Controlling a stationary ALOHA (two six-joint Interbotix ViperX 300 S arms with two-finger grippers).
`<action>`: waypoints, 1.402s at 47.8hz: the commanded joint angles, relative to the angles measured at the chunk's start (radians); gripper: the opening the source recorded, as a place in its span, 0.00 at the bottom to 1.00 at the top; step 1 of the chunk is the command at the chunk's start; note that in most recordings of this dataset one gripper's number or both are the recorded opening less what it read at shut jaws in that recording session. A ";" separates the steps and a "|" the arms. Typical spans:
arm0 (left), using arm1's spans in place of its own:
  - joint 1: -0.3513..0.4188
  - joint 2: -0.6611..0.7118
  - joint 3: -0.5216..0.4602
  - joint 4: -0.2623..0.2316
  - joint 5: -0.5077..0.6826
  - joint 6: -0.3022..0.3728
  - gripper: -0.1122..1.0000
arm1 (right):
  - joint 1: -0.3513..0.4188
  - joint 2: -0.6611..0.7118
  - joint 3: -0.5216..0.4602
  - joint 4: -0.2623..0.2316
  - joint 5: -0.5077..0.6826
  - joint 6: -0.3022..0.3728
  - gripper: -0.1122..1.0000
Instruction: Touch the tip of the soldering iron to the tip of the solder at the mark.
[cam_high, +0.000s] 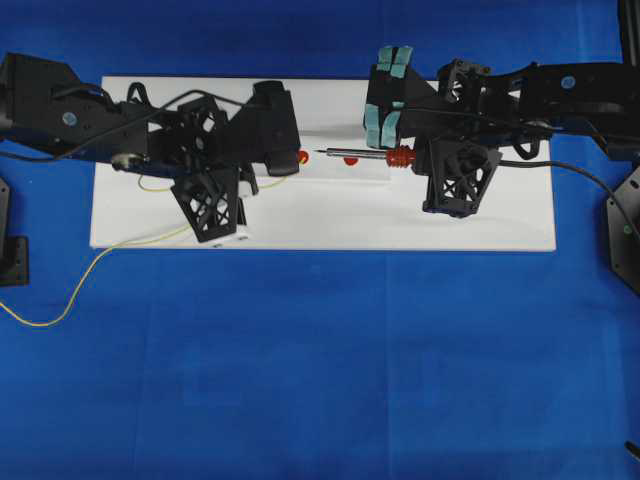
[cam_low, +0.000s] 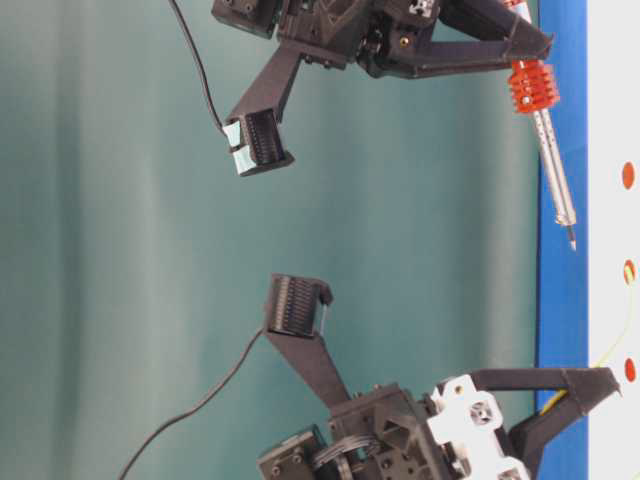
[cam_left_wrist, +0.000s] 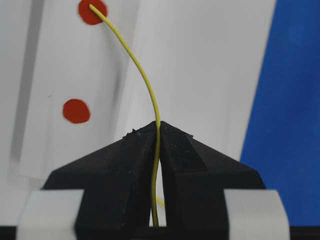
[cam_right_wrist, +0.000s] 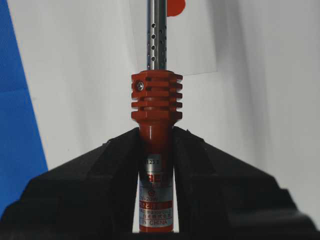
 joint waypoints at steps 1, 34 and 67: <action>0.002 -0.023 -0.006 0.002 -0.009 0.002 0.10 | 0.003 -0.008 -0.012 -0.002 -0.008 -0.003 0.16; -0.028 -0.018 -0.015 0.002 -0.008 0.003 0.10 | 0.003 0.055 -0.051 -0.002 -0.009 -0.011 0.16; -0.026 -0.017 -0.015 0.002 -0.005 0.006 0.10 | 0.003 0.130 -0.092 -0.005 -0.009 -0.011 0.16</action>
